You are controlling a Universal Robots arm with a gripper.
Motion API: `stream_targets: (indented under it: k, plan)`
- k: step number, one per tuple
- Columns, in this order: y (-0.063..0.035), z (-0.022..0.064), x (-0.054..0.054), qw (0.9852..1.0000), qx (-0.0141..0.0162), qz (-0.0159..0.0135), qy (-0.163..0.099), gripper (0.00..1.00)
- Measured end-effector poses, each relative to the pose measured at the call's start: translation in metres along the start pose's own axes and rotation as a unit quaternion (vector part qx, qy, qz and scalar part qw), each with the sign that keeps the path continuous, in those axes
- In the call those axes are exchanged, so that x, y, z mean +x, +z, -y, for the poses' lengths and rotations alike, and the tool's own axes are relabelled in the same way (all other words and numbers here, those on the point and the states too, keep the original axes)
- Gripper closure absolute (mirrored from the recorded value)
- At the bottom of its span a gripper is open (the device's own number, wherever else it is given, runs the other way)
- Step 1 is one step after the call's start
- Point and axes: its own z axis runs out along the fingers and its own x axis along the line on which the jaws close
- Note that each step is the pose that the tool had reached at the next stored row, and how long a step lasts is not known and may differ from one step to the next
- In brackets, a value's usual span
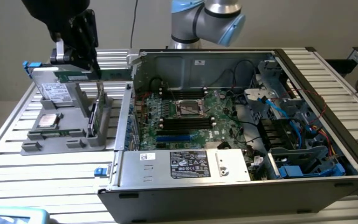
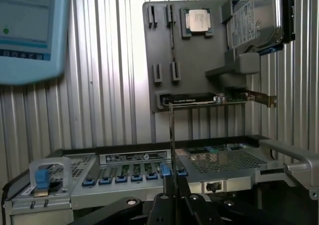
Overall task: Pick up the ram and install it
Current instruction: 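Pick up the ram and move it above insertion slot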
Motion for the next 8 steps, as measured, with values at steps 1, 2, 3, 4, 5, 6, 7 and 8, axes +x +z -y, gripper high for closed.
stream_targets:
  k: [1, 2, 3, 4, 5, 6, 7, 8]
  plan:
    - [0.0003, 0.0041, 0.0, 1.0, 0.0002, 0.0014, 0.0, 0.85]
    - [0.0006, 0.0083, 0.001, 1.0, 0.0003, 0.0025, 0.0, 0.85]
    - [0.0008, 0.0116, 0.001, 1.0, 0.0003, 0.0037, 0.0, 0.85]
    - [0.001, 0.0144, 0.001, 1.0, 0.0003, 0.0047, 0.0, 0.85]
    - [0.0012, 0.0176, 0.001, 1.0, 0.0002, 0.0057, 0.0, 0.85]
    - [0.0014, 0.022, 0.002, 1.0, 0.0002, 0.0068, 0.0, 0.85]
    - [0.0016, 0.0265, 0.002, 1.0, 0.0001, 0.0079, 0.0, 0.85]
    - [0.0019, 0.031, 0.002, 1.0, 0.0, 0.0089, 0.0, 0.85]
